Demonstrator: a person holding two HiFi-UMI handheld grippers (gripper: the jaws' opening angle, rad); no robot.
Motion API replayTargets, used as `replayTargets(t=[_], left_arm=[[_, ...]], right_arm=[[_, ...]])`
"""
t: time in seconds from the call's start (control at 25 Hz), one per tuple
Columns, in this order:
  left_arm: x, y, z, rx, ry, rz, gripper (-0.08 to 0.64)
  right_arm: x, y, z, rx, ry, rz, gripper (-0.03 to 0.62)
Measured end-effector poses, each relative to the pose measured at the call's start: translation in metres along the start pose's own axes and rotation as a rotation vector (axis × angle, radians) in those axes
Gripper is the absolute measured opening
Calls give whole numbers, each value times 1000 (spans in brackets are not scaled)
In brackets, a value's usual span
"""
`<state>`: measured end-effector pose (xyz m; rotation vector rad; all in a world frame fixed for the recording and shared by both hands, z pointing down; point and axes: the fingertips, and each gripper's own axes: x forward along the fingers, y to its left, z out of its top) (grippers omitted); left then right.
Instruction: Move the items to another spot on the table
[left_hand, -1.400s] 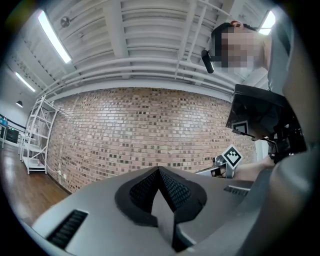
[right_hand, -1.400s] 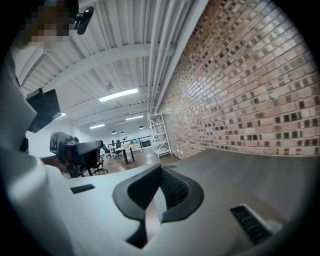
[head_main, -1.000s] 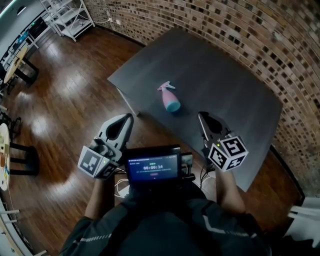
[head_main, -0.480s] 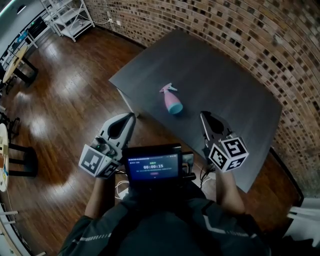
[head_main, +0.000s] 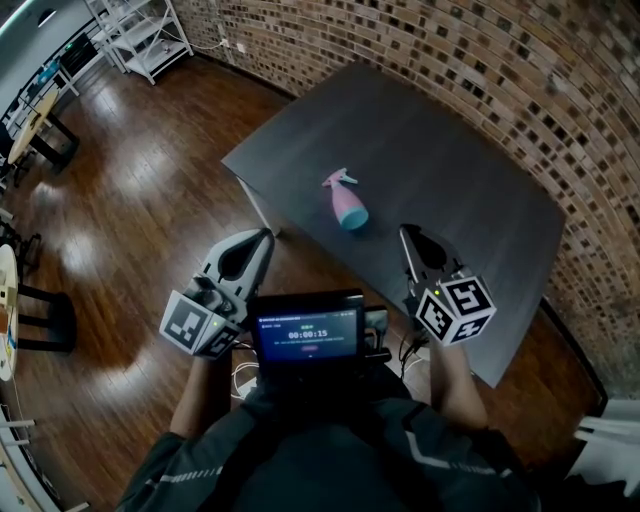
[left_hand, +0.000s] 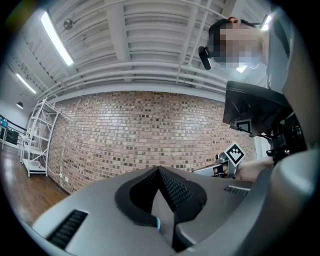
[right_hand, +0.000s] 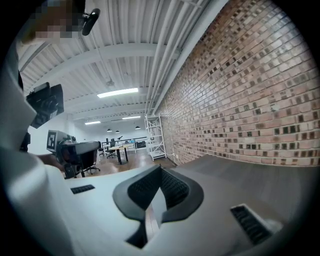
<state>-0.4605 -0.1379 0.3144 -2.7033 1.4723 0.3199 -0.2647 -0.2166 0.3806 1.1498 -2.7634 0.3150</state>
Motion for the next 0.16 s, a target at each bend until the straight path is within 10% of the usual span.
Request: replayTargets(t=[0.16], left_arm=[[0,0,0,1,1,-1,-8]], right_arm=[[1,0,0,2,3,2,2]])
